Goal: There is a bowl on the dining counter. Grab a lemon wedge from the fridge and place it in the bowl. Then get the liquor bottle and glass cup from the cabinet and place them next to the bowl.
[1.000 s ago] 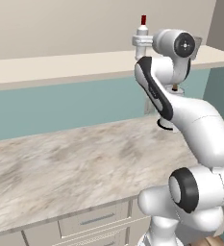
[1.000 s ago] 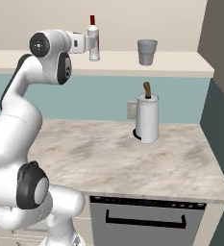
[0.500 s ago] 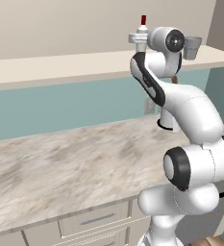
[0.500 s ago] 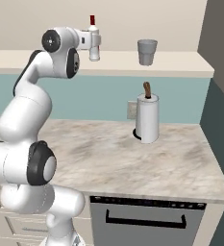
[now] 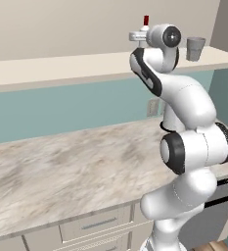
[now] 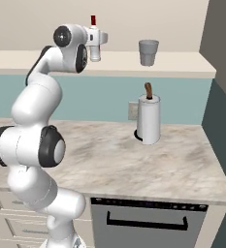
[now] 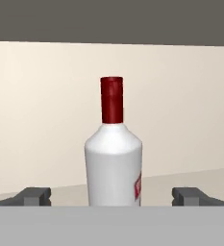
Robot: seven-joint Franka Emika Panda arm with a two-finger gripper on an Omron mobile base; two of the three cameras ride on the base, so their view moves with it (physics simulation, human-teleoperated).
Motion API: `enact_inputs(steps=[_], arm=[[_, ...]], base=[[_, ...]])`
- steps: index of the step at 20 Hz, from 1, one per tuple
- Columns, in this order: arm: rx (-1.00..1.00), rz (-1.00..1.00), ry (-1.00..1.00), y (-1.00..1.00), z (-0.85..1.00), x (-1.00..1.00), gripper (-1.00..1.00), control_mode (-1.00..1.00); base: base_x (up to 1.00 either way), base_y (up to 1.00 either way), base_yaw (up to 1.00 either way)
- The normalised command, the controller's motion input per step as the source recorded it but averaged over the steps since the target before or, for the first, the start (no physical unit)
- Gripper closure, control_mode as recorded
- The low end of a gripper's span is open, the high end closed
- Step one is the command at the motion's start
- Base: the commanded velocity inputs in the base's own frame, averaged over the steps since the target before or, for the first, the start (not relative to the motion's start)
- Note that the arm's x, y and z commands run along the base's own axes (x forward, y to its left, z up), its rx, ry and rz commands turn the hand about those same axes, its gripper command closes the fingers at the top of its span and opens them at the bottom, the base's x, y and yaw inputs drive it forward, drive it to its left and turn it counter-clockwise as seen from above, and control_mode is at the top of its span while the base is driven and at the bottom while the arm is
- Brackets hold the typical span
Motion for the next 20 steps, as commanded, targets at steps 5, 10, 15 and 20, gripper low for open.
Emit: enact_inputs(steps=[5,10,15,20], arm=[[0.0,0.0,0.0,-0.02,0.0,0.19,-1.0,-1.0],[0.0,0.0,0.0,-0.08,0.0,0.26,-1.0,-1.0],[0.0,0.0,0.0,-0.04,0.0,0.25,-1.0,-1.0],[0.0,0.0,0.0,0.0,-0.01,0.19,1.0,-1.0]], base=[[0.0,0.0,0.0],[0.0,0.0,0.0],[0.0,0.0,0.0],[0.0,0.0,0.0]])
